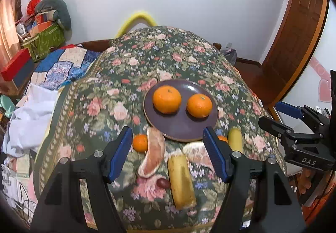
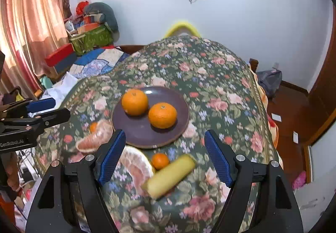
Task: Organize fruits
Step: 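Withdraw both tools from the plate toward the yellow cylinders, then grasp a yellow cylinder with the right tool while the left tool grasps the other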
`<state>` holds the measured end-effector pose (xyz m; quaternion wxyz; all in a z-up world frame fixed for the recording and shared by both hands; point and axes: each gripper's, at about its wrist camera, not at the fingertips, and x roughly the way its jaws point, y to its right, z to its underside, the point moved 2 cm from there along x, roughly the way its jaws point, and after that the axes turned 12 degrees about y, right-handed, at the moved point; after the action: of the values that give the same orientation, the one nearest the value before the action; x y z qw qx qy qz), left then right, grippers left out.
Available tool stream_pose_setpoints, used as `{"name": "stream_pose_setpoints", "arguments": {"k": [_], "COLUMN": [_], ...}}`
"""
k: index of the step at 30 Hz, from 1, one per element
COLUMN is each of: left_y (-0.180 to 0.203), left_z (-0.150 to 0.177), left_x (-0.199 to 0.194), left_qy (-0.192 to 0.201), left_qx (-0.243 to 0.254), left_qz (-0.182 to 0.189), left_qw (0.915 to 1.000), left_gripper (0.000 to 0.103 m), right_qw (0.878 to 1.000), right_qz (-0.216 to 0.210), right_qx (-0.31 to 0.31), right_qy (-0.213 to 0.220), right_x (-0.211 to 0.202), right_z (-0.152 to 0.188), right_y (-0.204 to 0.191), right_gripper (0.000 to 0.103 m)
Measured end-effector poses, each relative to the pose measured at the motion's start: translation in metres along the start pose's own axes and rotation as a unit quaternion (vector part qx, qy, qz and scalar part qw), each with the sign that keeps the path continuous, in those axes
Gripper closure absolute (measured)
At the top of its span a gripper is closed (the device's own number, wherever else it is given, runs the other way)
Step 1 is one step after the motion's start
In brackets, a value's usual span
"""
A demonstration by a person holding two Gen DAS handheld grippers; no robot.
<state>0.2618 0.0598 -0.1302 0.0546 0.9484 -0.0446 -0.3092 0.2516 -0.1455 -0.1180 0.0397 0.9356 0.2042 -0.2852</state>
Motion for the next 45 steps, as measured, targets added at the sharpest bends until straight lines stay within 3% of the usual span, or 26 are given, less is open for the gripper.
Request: {"name": "stream_pose_setpoints", "arguments": {"k": [15,26,27,30,34,45], "left_y": [0.01,0.023,0.022,0.024,0.025,0.027], "left_z": [0.074,0.117,0.12,0.125,0.125,0.12], "left_x": [0.035,0.046,0.045,0.043,0.042,0.032], "left_qy": [-0.073,-0.109,-0.11,-0.105,-0.105,-0.097], "left_qx": [-0.008,-0.004,-0.005,0.002,-0.003,-0.004], "left_qz": [0.005,0.019,0.018,0.01,0.015,0.015], "left_qw": [0.9973,0.9939,0.9938,0.9944,0.9943,0.9951], "left_gripper": [0.034,0.037,0.037,0.041,0.061,0.062], "right_qw": [0.996,0.993,0.993,0.99,0.991,0.994], "right_qz": [-0.002,-0.007,-0.009,-0.031,-0.03,-0.029], "right_qx": [0.027,0.044,0.045,0.056,0.056,0.051], "right_qy": [-0.084,-0.108,-0.111,-0.123,-0.116,-0.09], "right_x": [0.032,0.049,0.051,0.054,0.049,0.021], "right_z": [0.074,0.096,0.097,0.101,0.102,0.094], "right_y": [0.003,0.001,0.001,0.0,-0.001,0.021], "right_gripper": [0.028,0.028,0.03,0.046,0.048,0.062]}}
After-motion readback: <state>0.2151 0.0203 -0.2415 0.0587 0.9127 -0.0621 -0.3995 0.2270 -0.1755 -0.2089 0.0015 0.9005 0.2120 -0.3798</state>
